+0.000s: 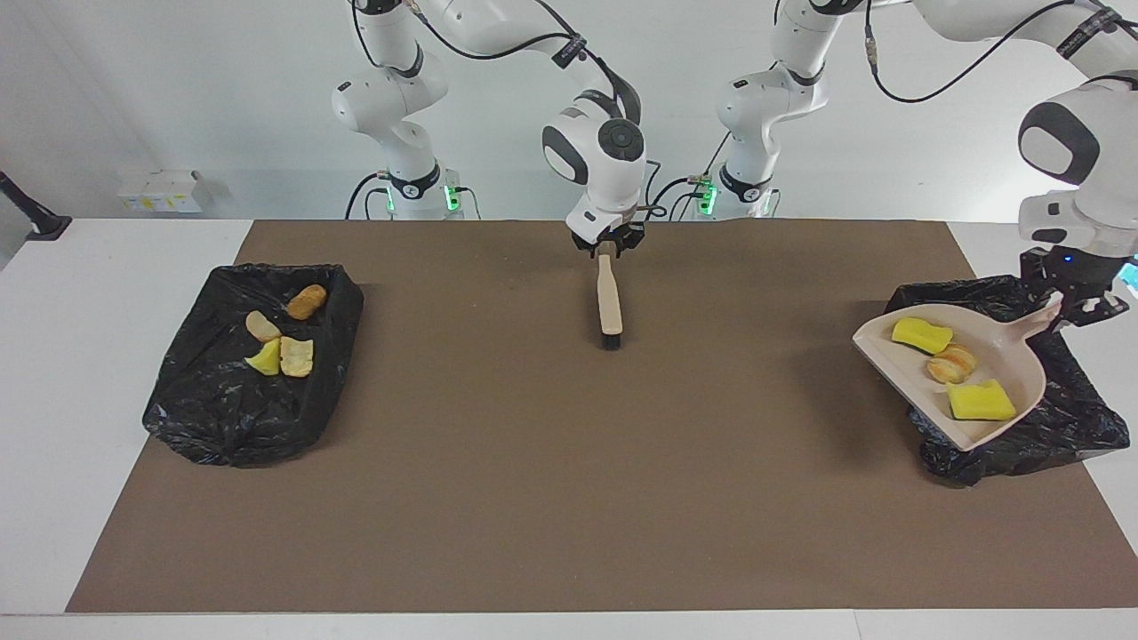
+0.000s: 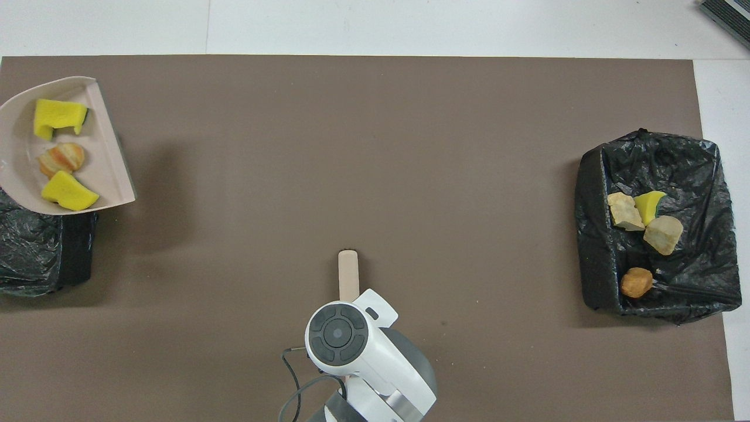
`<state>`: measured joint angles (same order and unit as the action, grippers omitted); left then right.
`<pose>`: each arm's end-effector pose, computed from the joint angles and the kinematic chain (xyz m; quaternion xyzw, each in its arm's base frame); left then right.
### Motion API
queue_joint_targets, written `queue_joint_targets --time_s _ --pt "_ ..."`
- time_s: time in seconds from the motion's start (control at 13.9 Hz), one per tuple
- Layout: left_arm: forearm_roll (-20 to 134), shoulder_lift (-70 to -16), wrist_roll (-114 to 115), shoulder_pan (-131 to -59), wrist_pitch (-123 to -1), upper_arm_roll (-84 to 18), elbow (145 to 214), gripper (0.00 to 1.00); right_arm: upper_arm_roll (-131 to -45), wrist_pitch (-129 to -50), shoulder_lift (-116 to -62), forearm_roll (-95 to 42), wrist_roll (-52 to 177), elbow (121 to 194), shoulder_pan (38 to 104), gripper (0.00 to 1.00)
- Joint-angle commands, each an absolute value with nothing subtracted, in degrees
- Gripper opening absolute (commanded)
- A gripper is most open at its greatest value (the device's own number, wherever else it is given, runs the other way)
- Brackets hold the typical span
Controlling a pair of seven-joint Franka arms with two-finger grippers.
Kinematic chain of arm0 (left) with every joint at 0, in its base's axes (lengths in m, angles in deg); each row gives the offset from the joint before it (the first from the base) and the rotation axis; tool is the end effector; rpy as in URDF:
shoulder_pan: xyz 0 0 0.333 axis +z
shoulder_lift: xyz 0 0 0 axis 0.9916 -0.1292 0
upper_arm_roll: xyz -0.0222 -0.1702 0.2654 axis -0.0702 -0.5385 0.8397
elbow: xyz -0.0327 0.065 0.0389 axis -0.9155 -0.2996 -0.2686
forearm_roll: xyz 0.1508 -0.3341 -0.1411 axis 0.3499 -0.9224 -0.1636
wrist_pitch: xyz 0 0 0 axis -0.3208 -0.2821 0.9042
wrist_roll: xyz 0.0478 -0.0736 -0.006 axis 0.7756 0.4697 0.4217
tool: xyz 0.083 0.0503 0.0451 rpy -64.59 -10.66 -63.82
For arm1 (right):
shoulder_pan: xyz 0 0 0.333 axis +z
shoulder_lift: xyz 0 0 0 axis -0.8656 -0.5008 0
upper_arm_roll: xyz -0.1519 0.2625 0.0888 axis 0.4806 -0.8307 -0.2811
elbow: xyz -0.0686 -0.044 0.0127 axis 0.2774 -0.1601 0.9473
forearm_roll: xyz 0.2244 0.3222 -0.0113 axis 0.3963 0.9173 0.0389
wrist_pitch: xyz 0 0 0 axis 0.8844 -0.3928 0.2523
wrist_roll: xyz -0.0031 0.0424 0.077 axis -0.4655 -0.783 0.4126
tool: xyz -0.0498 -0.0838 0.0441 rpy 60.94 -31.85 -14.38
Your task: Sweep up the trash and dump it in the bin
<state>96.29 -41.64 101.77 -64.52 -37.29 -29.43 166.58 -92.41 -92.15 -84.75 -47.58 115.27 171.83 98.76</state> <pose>0.5898 0.2105 0.5238 -0.8004 0.5830 0.0430 0.1330 0.3551 0.4387 0.3363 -0.9934 -0.0051 0.1145 0.0025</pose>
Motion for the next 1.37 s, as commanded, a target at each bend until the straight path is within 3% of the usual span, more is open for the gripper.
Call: queue_joint_targets --time_s 0.0,0.43,0.79,1.29 --pt "100.4 -42.6 102.6 -61.3 -36.1 -29.8 163.7 0.00 -92.4 -86.7 -84.0 -48.8 114.9 168.7 97.9 1.00" --pt "109.1 -42.7 103.0 -56.6 -37.9 -29.7 162.0 0.00 -92.1 -69.4 -83.3 -49.3 103.6 154.8 89.1 1.00" --pt "123.8 -42.4 102.6 -57.7 -40.1 -29.7 163.1 0.00 -92.2 -60.1 -83.8 -55.8 89.2 145.0 81.7 1.00" --pt "136.5 -39.4 97.7 -59.9 -40.1 -29.7 168.1 0.00 -91.2 -58.3 -83.7 -57.9 66.3 138.6 68.7 1.00"
